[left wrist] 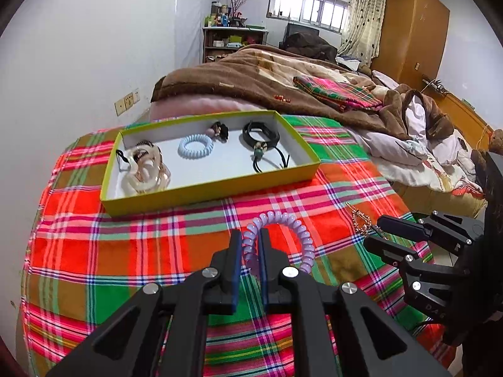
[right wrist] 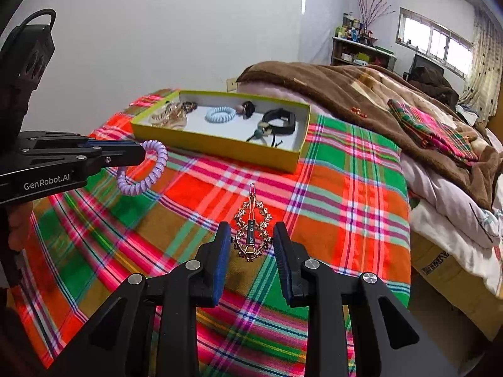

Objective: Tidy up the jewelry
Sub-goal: 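Carry the pendant and purple coil over the white box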

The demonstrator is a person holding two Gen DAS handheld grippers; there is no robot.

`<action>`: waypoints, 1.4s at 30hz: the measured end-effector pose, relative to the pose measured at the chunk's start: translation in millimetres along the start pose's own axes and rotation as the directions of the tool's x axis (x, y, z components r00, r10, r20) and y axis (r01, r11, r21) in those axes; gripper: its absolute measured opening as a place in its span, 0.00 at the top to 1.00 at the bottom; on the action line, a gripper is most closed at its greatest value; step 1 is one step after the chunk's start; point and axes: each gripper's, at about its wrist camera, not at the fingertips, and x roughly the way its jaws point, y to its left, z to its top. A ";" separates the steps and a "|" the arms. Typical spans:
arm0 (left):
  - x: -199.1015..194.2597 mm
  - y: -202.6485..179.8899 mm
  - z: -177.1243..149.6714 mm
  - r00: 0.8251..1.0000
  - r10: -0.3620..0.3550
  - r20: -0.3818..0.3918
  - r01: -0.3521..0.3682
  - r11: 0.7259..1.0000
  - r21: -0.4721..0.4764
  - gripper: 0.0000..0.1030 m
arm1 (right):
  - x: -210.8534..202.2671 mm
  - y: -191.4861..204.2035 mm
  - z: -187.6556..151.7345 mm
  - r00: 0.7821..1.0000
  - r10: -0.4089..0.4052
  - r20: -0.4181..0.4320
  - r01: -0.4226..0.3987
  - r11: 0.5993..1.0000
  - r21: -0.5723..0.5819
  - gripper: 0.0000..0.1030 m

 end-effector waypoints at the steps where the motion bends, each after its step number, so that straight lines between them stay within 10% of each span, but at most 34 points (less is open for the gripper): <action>1: -1.6 0.1 1.7 1.000 0.000 0.004 0.000 1.000 0.002 0.90 | -1.2 0.0 1.4 1.000 0.001 0.004 -0.001 1.000 0.000 0.72; 22: 3.6 33.0 65.1 0.998 0.033 0.058 -0.032 0.999 -0.027 0.90 | 7.8 -13.1 67.8 0.998 -0.003 0.065 0.003 1.000 0.005 0.72; 42: 74.9 49.4 67.0 0.998 0.022 -0.053 -0.025 0.998 -0.065 0.90 | 115.0 -26.2 136.3 0.998 0.069 -0.004 -0.069 0.997 0.038 0.72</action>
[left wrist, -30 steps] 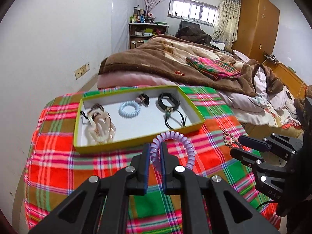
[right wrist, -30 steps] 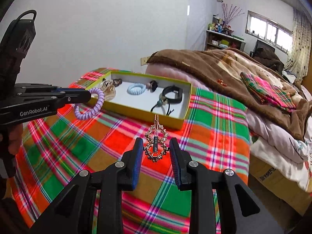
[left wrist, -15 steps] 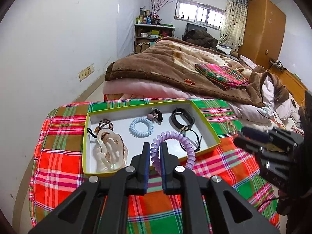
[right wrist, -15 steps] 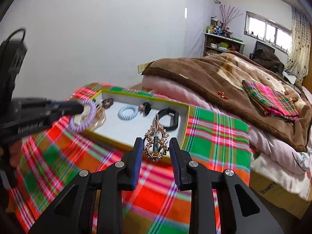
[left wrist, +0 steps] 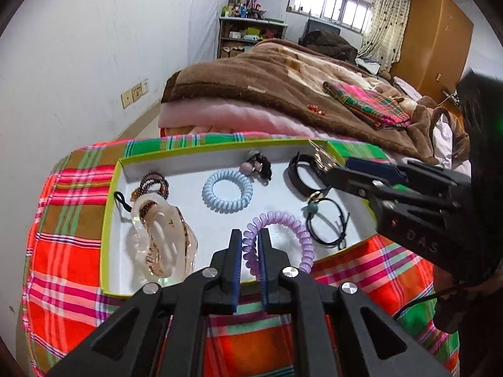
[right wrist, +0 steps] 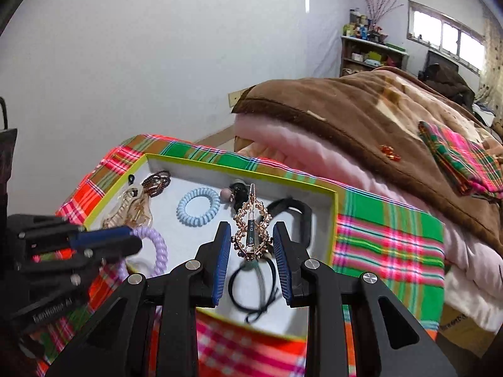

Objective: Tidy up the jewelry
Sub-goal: 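Carry the pendant and purple coil over the white box, then lower both items into the box and open both tools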

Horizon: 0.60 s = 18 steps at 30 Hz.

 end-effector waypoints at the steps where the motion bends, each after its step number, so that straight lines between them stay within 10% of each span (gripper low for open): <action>1: 3.2 1.4 0.1 1.000 0.000 -0.007 0.000 1.000 0.000 0.90 | 6.9 0.6 2.1 1.000 0.007 -0.012 -0.007 1.000 -0.006 0.72; 18: 29.6 10.8 -2.5 0.999 0.018 -0.051 -0.019 1.000 -0.008 0.90 | 55.8 12.7 4.5 0.994 0.025 -0.109 -0.033 0.997 -0.077 0.72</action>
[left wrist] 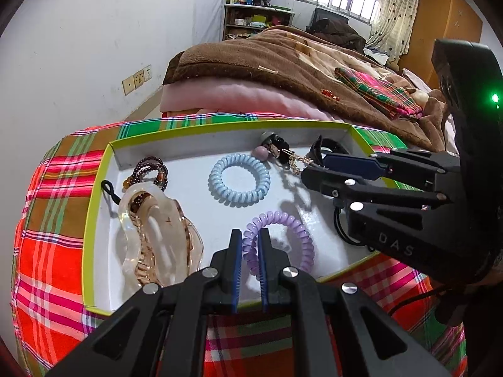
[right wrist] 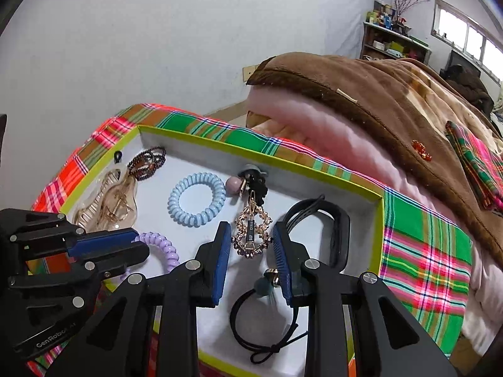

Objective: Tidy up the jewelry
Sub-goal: 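Lower both items into the box and open both tools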

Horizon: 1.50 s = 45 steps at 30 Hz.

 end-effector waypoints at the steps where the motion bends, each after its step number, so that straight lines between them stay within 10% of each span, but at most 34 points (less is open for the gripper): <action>1: 1.3 -0.2 -0.2 1.000 0.000 -0.004 0.000 1.000 0.001 0.90 | 0.8 0.3 -0.1 1.000 -0.002 -0.003 0.002 1.000 -0.003 0.72; 27: 10.3 -2.4 0.0 1.000 0.006 -0.017 -0.006 1.000 0.001 0.89 | 2.5 -1.1 -0.7 1.000 -0.002 0.003 0.002 1.000 -0.005 0.72; 45: -12.0 -6.3 1.0 1.000 0.007 0.014 -0.007 1.000 -0.010 0.67 | -21.3 -3.8 -2.1 0.999 -0.005 0.047 0.003 0.999 0.032 0.64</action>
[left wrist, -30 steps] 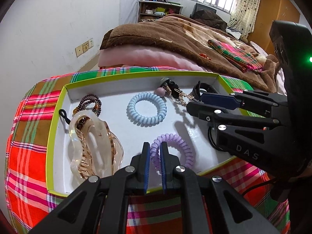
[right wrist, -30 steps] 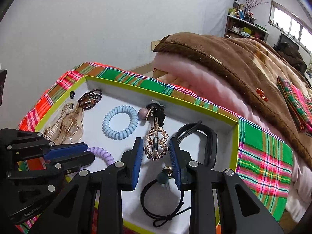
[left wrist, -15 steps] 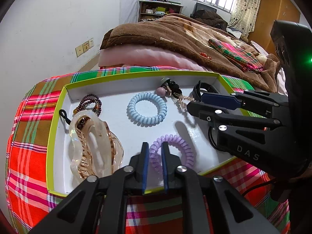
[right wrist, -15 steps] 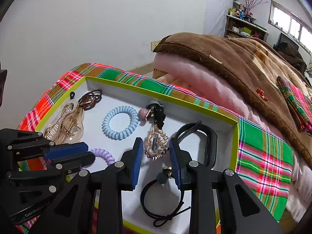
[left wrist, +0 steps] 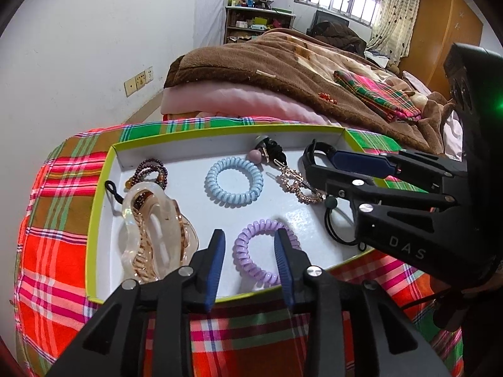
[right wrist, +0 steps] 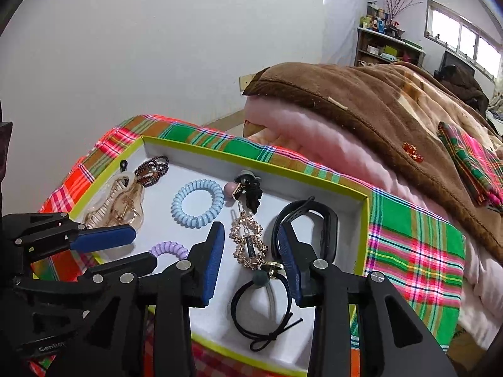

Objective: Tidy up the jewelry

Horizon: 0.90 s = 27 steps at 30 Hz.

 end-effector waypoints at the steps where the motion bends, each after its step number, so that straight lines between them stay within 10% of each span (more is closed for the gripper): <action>1: -2.8 -0.4 -0.2 1.000 0.000 0.005 0.000 1.000 0.000 0.66 | -3.0 0.0 -0.1 1.000 -0.002 0.006 0.002 1.000 0.002 0.64; 27: -105.5 -11.6 -45.4 0.961 0.144 0.236 -0.141 0.990 -0.031 0.52 | -127.6 47.5 -57.9 0.971 -0.106 0.215 0.087 0.992 0.097 0.51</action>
